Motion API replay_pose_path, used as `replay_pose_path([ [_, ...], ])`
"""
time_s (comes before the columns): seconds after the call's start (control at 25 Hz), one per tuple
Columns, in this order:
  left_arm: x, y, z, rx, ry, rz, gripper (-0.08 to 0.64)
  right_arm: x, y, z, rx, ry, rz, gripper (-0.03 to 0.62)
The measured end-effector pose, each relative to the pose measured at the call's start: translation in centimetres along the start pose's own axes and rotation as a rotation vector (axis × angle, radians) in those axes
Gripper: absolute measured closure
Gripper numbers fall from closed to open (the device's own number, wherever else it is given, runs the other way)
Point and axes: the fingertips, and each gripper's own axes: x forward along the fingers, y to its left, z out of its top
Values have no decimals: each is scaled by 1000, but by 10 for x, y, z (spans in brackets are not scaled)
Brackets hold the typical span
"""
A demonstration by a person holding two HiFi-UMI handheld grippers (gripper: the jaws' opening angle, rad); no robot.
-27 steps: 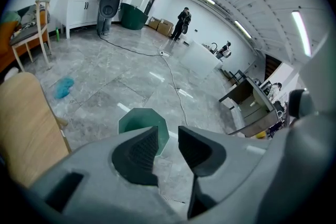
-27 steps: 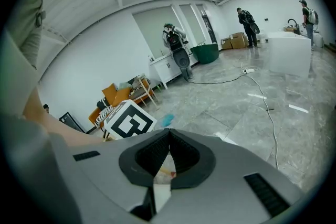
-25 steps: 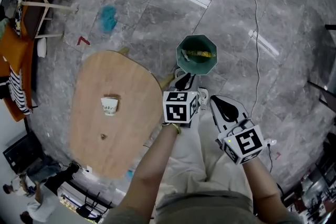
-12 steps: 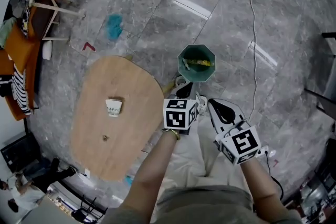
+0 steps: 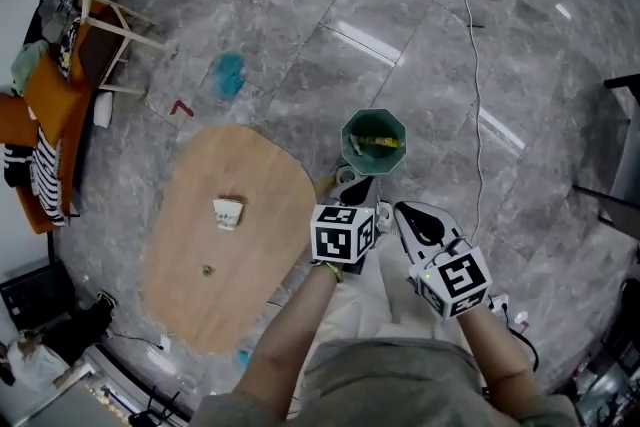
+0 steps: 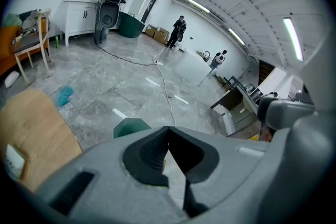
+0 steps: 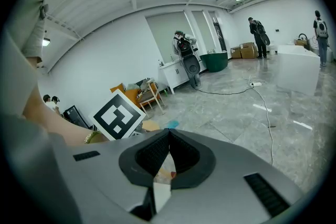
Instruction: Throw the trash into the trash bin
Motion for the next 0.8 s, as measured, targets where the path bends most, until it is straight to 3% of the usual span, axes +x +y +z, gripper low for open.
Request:
replay_pose_path([
  [0.4,-42,-41,12,38,-18,-29,551,-25,19,25,-63,-20,27,583],
  [0.8,-86,-68,30,14,-83,-32,551,-51,36,52,-104,-59,63,583],
])
